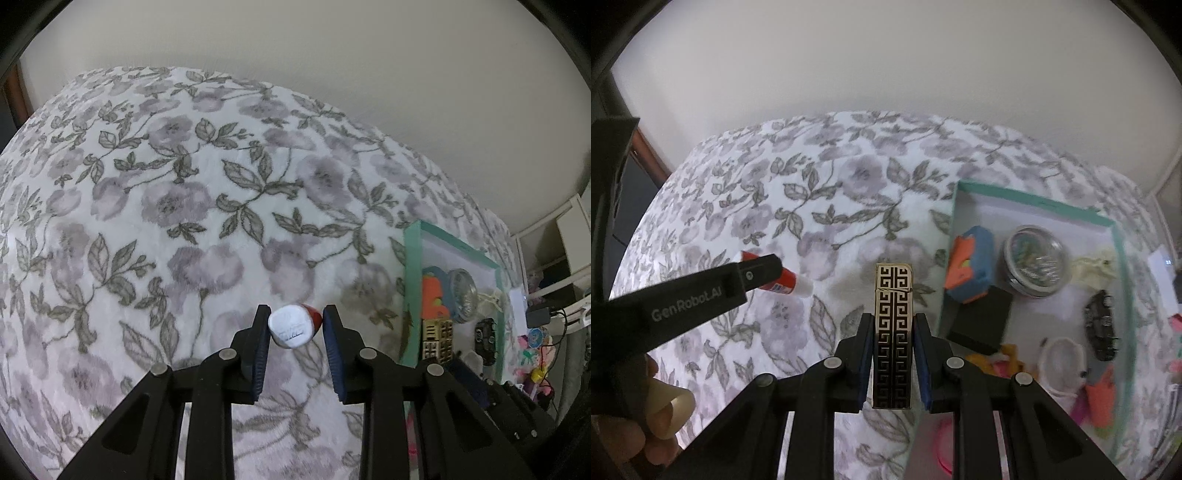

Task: Organize rigid objects
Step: 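Carry the gold bar into the tray with the right tool while the left tool carries the red bottle there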

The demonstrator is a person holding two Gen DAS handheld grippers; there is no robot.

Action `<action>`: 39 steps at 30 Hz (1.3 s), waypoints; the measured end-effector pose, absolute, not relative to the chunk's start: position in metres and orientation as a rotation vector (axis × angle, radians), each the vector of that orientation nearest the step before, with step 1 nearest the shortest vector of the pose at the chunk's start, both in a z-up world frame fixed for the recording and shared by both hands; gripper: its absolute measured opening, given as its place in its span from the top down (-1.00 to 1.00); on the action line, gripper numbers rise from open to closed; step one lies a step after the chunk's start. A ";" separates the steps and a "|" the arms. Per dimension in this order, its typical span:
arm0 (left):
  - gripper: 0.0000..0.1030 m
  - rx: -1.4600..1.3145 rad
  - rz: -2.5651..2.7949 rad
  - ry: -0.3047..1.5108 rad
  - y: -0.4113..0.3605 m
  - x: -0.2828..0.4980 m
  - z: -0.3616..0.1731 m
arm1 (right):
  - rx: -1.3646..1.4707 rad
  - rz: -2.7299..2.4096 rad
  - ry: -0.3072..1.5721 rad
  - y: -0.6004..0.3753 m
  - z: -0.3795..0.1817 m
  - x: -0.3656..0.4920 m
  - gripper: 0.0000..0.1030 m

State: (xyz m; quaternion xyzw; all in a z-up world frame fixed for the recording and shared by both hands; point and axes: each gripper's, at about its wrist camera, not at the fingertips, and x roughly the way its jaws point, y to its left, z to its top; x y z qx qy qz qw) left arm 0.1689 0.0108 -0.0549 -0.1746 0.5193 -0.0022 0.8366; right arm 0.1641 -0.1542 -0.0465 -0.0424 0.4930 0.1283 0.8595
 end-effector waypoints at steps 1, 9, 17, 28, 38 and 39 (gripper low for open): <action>0.42 -0.371 -0.010 1.096 0.009 0.165 -0.052 | -0.089 0.265 1.030 -0.157 -0.043 0.162 0.57; 0.42 -0.325 -0.050 1.080 -0.021 0.137 -0.039 | -0.026 0.244 1.020 -0.182 -0.024 0.141 0.57; 0.42 -0.229 -0.120 1.072 -0.062 0.110 -0.030 | 0.015 0.210 1.043 -0.211 -0.025 0.116 0.57; 0.42 -0.184 -0.234 1.118 -0.106 0.091 -0.037 | 0.095 0.104 1.104 -0.271 -0.038 0.103 0.57; 0.42 -0.091 -0.318 1.165 -0.151 0.082 -0.050 | 0.154 0.044 1.134 -0.311 -0.051 0.101 0.56; 0.42 -0.075 -0.321 1.167 -0.156 0.082 -0.052 | 0.156 0.038 1.138 -0.313 -0.053 0.101 0.56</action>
